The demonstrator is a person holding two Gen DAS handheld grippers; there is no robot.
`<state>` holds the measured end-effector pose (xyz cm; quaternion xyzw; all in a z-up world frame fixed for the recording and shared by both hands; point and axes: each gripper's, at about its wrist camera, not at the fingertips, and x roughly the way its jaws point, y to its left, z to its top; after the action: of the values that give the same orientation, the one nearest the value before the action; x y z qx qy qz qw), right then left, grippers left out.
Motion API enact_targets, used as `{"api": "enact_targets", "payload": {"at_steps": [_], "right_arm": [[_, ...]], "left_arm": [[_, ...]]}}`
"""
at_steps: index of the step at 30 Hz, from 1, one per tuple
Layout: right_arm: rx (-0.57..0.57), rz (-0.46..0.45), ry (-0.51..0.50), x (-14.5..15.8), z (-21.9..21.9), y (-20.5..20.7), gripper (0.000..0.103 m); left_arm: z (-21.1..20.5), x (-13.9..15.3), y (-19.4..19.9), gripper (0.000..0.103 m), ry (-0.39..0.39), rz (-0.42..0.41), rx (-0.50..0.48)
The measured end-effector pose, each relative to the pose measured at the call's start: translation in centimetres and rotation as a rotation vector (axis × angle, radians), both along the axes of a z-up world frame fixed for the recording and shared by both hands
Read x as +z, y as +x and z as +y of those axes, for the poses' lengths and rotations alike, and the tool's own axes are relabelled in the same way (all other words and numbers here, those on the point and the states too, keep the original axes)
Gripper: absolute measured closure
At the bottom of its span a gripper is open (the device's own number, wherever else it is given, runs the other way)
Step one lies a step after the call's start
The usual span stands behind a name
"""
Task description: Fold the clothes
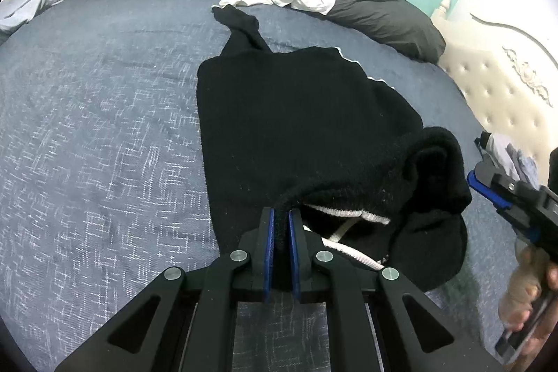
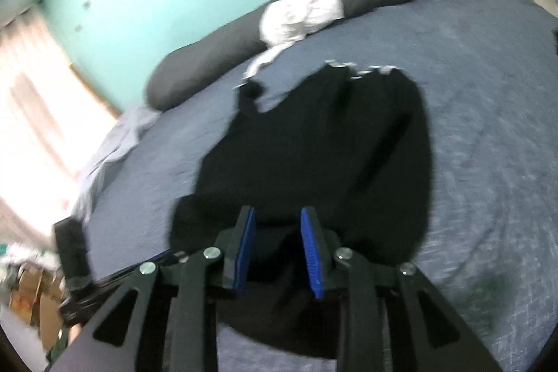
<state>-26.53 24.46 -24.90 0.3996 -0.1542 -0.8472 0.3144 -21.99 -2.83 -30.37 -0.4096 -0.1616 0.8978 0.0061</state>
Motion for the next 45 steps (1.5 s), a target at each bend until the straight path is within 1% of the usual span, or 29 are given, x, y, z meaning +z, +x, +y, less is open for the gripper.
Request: {"api": "enact_targets", "payload": {"at_steps": [1, 2, 3, 4, 9, 11, 12, 13, 14, 15, 16, 17, 18, 19, 21, 23, 25, 26, 29, 31, 32, 37, 39, 42, 45], "right_arm": [[0.013, 0.006, -0.005, 0.3, -0.3, 0.2, 0.07], [0.037, 0.003, 0.002, 0.2, -1.0, 0.4, 0.056], [0.049, 0.004, 0.025, 0.0, -1.7, 0.6, 0.05], [0.059, 0.005, 0.046, -0.2, -2.3, 0.7, 0.046], [0.094, 0.039, 0.136, -0.9, -4.7, 1.2, 0.046], [0.08, 0.051, 0.145, -1.2, -4.7, 1.0, 0.046], [0.073, 0.054, 0.146, -1.4, -4.6, 0.9, 0.052], [0.068, 0.047, 0.135, -1.6, -4.3, 0.7, 0.072], [0.062, 0.04, 0.123, -1.7, -4.0, 0.6, 0.085], [0.056, 0.033, 0.112, -1.9, -3.7, 0.4, 0.087], [0.05, 0.027, 0.1, -2.0, -3.3, 0.3, 0.092], [0.044, 0.023, 0.09, -2.1, -3.0, 0.2, 0.094], [0.034, 0.033, 0.085, -1.9, -2.7, 0.2, 0.095], [0.024, 0.045, 0.081, -1.6, -2.4, 0.3, 0.096], [-0.015, 0.089, 0.066, -0.4, -1.0, 0.1, 0.097], [-0.063, 0.109, 0.041, 0.4, 0.6, -0.3, 0.097], [-0.107, 0.109, 0.014, 0.8, 2.3, -0.8, 0.097], [-0.125, 0.097, 0.006, 0.6, 3.0, -1.2, 0.097], [-0.156, 0.056, -0.01, -0.2, 4.1, -2.0, 0.097], [-0.167, 0.04, -0.013, -0.6, 4.5, -2.2, 0.097], [-0.173, 0.038, -0.006, -0.7, 4.6, -2.3, 0.097], [-0.21, 0.023, -0.008, -1.0, 5.8, -2.8, 0.097], [-0.224, 0.016, -0.011, -1.2, 6.3, -3.0, 0.097], [-0.246, 0.006, -0.015, -1.4, 7.1, -3.2, 0.097], [-0.267, -0.007, -0.012, -1.7, 7.8, -3.5, 0.097]], "left_arm": [[0.1, 0.0, 0.0, 0.094, -0.001, 0.0, -0.003], [0.1, 0.0, 0.1, 0.094, 0.0, 0.0, -0.005], [0.1, 0.0, 0.1, 0.094, 0.002, 0.0, -0.007], [0.2, 0.1, 0.2, 0.094, 0.003, 0.001, -0.008], [0.5, 0.0, 0.3, 0.094, 0.008, 0.0, -0.033], [0.5, -0.1, 0.3, 0.094, 0.013, -0.004, -0.038], [0.5, -0.2, 0.3, 0.094, 0.015, -0.006, -0.04], [0.5, -0.2, 0.3, 0.093, 0.018, -0.007, -0.042], [0.5, -0.2, 0.3, 0.093, 0.018, -0.008, -0.045], [0.6, -0.2, 0.3, 0.093, 0.015, -0.009, -0.048], [0.6, -0.2, 0.3, 0.093, 0.013, -0.009, -0.05], [0.6, -0.1, 0.4, 0.093, 0.011, -0.009, -0.05], [0.6, -0.1, 0.4, 0.093, 0.01, -0.009, -0.05], [0.5, -0.1, 0.4, 0.09, 0.012, -0.007, -0.049], [0.3, 0.1, 0.6, 0.08, 0.028, 0.005, -0.052], [0.1, 0.4, 0.7, 0.061, 0.048, 0.02, -0.057], [0.0, 0.7, 0.9, 0.053, 0.06, 0.037, -0.061], [0.0, 1.0, 0.9, 0.051, 0.062, 0.046, -0.065], [-0.2, 1.7, 1.1, 0.05, 0.078, 0.068, -0.077], [-0.6, 2.1, 1.4, 0.05, 0.131, 0.097, -0.095], [-0.6, 2.2, 1.5, 0.05, 0.139, 0.102, -0.105], [-0.6, 1.2, 1.5, 0.049, 0.116, 0.048, -0.146], [-0.4, 0.9, 1.7, 0.049, 0.095, 0.03, -0.159], [0.0, 0.4, 1.9, 0.049, 0.047, 0.014, -0.162], [0.1, 0.1, 1.7, 0.049, 0.034, 0.008, -0.156]]}}
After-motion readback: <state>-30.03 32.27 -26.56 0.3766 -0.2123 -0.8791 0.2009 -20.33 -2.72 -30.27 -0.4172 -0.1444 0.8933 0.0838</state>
